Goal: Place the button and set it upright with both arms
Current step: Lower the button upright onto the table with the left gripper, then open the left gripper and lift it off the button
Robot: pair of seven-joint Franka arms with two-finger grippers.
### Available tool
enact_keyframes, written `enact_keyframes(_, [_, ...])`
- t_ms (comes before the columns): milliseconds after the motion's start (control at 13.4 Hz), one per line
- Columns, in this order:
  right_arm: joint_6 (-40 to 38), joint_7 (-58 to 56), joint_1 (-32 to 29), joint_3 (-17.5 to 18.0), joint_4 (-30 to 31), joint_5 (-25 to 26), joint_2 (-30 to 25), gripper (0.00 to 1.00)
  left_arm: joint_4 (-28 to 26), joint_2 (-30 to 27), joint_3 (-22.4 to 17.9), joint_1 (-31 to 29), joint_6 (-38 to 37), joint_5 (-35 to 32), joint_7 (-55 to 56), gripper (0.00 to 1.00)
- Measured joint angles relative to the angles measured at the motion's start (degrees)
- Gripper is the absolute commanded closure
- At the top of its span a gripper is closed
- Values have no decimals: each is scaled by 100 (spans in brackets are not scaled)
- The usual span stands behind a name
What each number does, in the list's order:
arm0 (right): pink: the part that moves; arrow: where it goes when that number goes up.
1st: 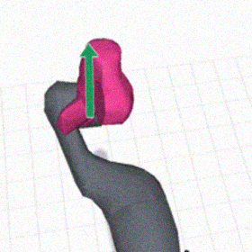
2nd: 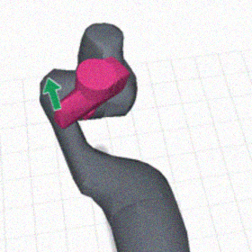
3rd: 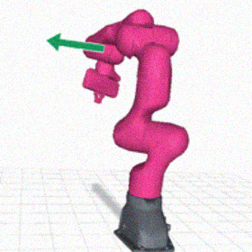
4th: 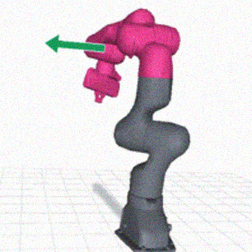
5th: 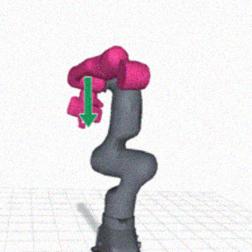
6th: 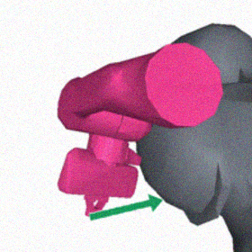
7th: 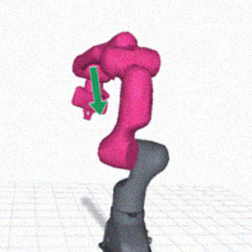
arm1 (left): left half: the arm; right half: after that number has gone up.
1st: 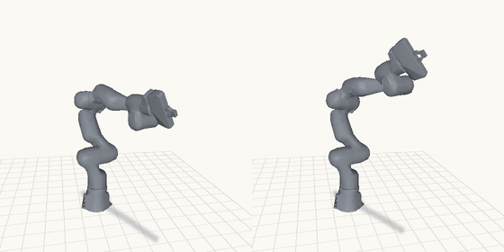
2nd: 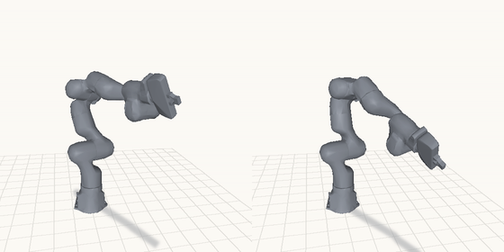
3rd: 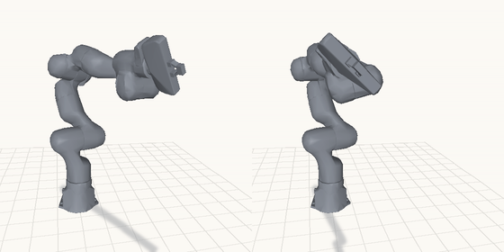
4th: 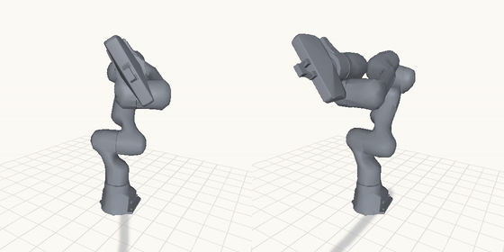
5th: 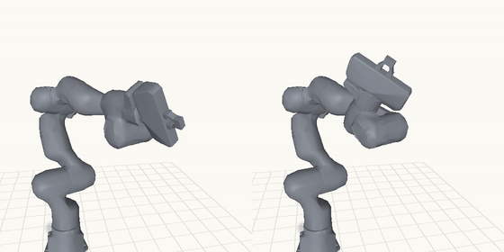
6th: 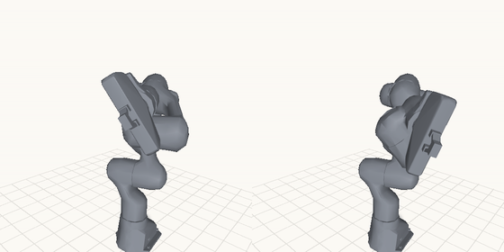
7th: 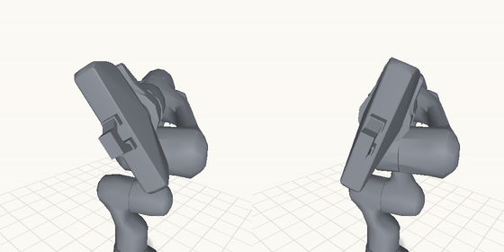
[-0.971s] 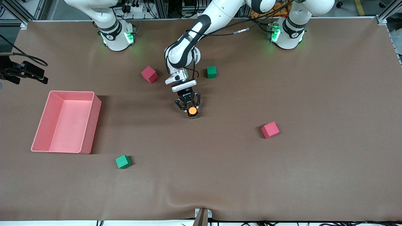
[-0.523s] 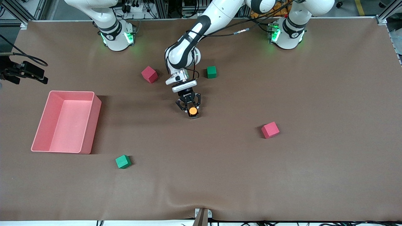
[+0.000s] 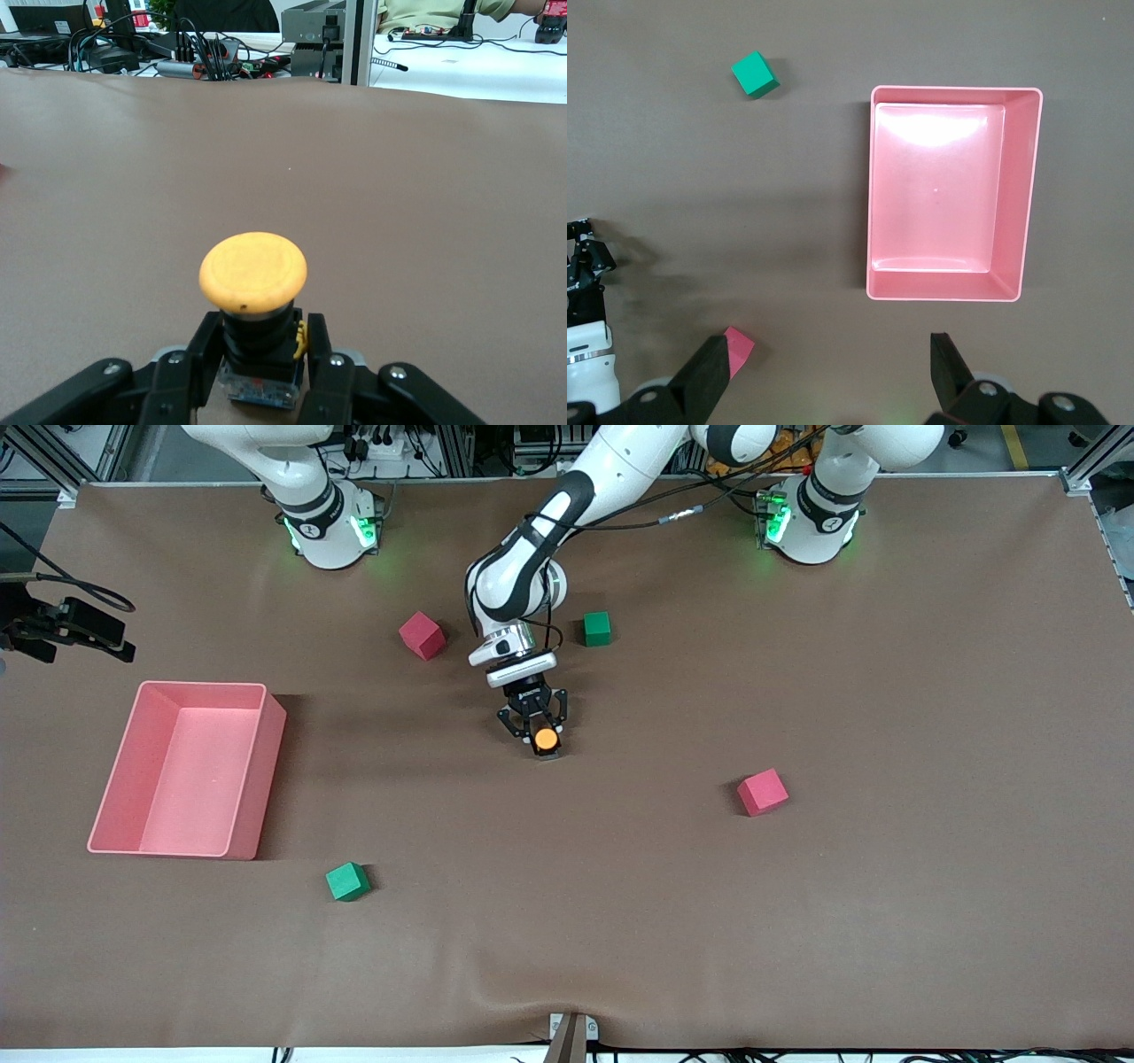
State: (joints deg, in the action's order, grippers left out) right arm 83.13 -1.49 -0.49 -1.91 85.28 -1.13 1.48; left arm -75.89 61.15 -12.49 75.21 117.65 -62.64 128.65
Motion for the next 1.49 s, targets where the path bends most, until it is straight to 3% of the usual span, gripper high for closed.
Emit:
enact_keyframes(75, [0, 0, 0, 0, 0, 0, 0, 0, 1, 0, 0, 0, 0, 0, 1, 45])
enact_keyframes(373, [1, 0, 0, 0, -3, 0, 0, 0, 10, 0, 0, 1, 0, 0, 3, 40])
enact_keyframes(523, [1, 0, 0, 0, -5, 0, 0, 0, 12, 0, 0, 4, 0, 0, 4, 10])
enact_keyframes(597, [1, 0, 0, 0, -6, 0, 0, 0, 13, 0, 0, 8, 0, 0, 4, 0])
enact_keyframes(1195, [1, 0, 0, 0, -8, 0, 0, 0, 33, -1, 40, 287, -206, 0, 27, 0])
enact_keyframes(1493, [1, 0, 0, 0, -8, 0, 0, 0, 92, -121, 605, 348, -923, 11, 43, 0])
